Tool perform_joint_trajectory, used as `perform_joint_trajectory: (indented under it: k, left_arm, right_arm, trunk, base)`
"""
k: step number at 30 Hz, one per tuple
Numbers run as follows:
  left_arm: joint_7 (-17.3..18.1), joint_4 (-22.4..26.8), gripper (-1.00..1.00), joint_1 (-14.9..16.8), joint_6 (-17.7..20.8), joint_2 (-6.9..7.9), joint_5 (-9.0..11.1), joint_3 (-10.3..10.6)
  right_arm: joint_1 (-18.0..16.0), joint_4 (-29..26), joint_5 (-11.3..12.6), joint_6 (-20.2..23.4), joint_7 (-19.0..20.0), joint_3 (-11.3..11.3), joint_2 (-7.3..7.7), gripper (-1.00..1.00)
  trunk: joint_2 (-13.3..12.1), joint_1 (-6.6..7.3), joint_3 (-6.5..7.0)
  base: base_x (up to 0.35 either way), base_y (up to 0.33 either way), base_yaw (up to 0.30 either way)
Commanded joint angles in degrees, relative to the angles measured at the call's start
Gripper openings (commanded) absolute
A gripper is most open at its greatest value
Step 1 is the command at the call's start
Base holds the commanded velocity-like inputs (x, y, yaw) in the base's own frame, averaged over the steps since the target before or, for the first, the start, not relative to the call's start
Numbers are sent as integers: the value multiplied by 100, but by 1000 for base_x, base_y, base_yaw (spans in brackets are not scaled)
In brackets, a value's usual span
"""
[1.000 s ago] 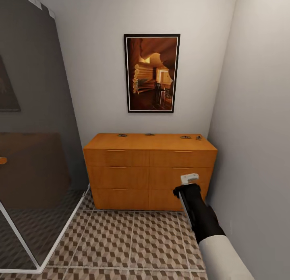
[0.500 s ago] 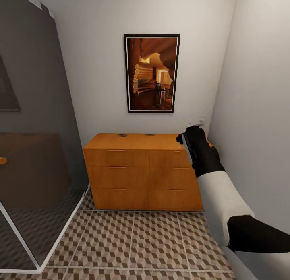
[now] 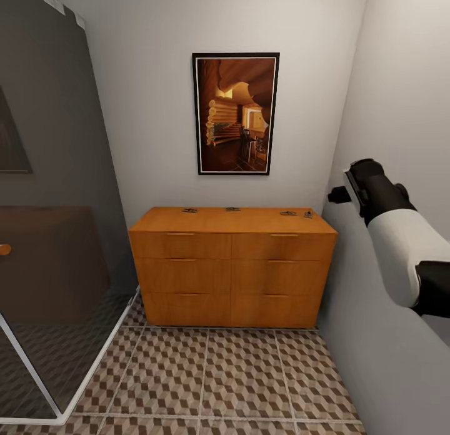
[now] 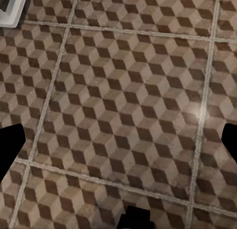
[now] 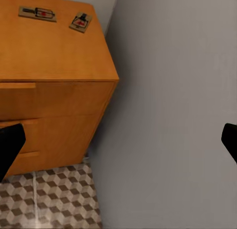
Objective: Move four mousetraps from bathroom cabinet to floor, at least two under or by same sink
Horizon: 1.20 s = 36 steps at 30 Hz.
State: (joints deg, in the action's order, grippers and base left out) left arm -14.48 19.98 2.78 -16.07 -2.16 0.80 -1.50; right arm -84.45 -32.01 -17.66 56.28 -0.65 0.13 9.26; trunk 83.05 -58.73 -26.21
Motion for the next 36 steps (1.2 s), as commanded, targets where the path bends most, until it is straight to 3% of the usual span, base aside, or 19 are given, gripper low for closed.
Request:
perform_joint_trajectory:
  k: [1, 2, 4, 5, 9, 16, 23, 27, 28, 32, 35, 36]
  left_arm:
    - [-3, -3, 100, 4, -21, -5, 8, -15]
    - [-3, -3, 100, 4, -20, -11, 8, -15]
    - [-3, -3, 100, 4, -20, -18, 8, -16]
    - [-3, -3, 100, 4, -19, -22, 8, -14]
    - [-3, -3, 100, 4, -19, -27, 8, -13]
    - [-3, -3, 100, 4, -19, -29, 8, -9]
    - [-3, -3, 100, 4, -19, -30, 8, -8]
    - [-3, -3, 100, 4, -21, -47, 8, -8]
    - [-3, -5, 100, 4, -19, -68, 4, -8]
    - [-3, -13, 100, 4, -19, -78, 1, -8]
    - [-3, -38, 100, 4, -19, -81, 1, -8]
    - [-3, -51, 100, 4, -19, -82, -2, -10]
  right_arm:
    - [-19, 12, 14, 21, 95, 4, 62, 100]
    - [-46, 34, 13, 22, 332, 10, 171, 100]
    - [-68, 48, 11, 23, 624, 19, 252, 100]
    - [-82, 57, 4, 25, 946, 33, 309, 100]
    - [-98, 69, -138, 26, 1695, 192, 385, 100]
    - [-105, 135, -480, 6, 2374, 528, 418, 100]
    - [-106, 161, -537, -8, 2628, 565, 396, 100]
    - [-107, 209, -453, -15, 2730, 540, 373, 100]
    - [-108, 510, -124, -98, 2762, 495, 332, 100]
    - [-107, 723, 192, -205, 2682, 482, 216, 100]
    - [-107, 800, 305, -289, 2362, 480, 45, 100]
    - [-107, 830, 341, -379, 1989, 480, -36, 100]
  trunk:
    - [3, 0, -7]
    - [3, 0, -7]
    - [3, 0, -7]
    - [3, 0, -7]
    - [3, 0, -7]
    - [3, 0, -7]
    - [3, 0, -7]
    - [3, 0, -7]
    - [3, 0, -7]
    - [3, 0, -7]
    - [3, 0, -7]
    - [3, 0, -7]
  base:
    - [0, 0, 0]
    - [0, 0, 0]
    - [0, 0, 0]
    - [0, 0, 0]
    - [0, 0, 0]
    - [0, 0, 0]
    - [0, 0, 0]
    - [0, 0, 0]
    - [0, 0, 0]
    - [0, 0, 0]
    - [0, 0, 0]
    - [0, 0, 0]
